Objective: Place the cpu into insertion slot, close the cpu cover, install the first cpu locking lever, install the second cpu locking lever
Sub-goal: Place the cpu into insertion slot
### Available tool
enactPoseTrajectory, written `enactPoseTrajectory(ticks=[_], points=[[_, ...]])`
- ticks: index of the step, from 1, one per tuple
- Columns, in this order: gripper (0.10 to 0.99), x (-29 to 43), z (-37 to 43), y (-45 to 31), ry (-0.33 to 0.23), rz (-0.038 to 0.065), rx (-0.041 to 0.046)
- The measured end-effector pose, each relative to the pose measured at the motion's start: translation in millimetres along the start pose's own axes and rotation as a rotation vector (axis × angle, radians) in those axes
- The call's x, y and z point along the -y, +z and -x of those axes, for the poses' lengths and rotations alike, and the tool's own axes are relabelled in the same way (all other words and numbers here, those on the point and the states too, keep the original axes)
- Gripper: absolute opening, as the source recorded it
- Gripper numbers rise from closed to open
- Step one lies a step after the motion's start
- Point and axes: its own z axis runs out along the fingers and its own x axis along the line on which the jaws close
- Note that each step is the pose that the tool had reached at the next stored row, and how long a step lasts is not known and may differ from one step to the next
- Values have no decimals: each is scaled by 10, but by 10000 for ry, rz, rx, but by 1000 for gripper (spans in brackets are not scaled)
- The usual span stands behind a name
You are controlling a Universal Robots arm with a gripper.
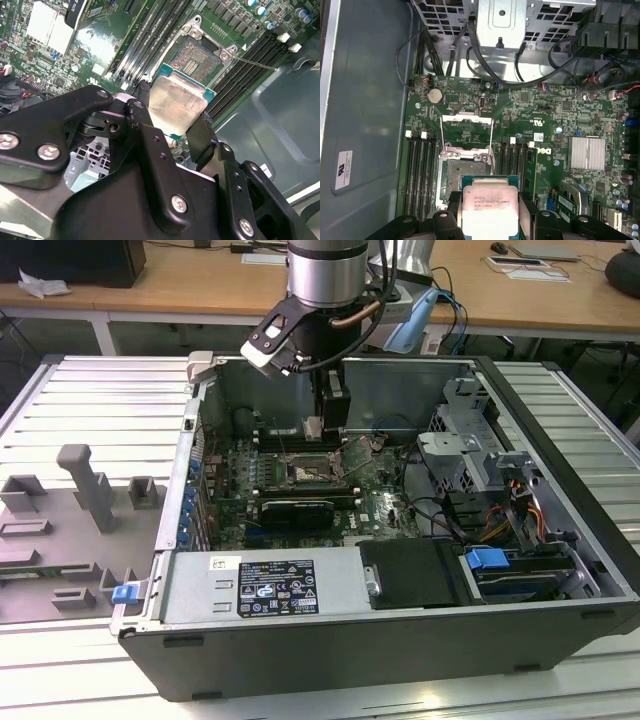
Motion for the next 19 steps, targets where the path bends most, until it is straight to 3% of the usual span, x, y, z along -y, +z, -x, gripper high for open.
enactPoseTrajectory(ticks=[3,19], points=[[537,2,0,27,-4,-5,57],[537,8,1,104,176,-3,76]])
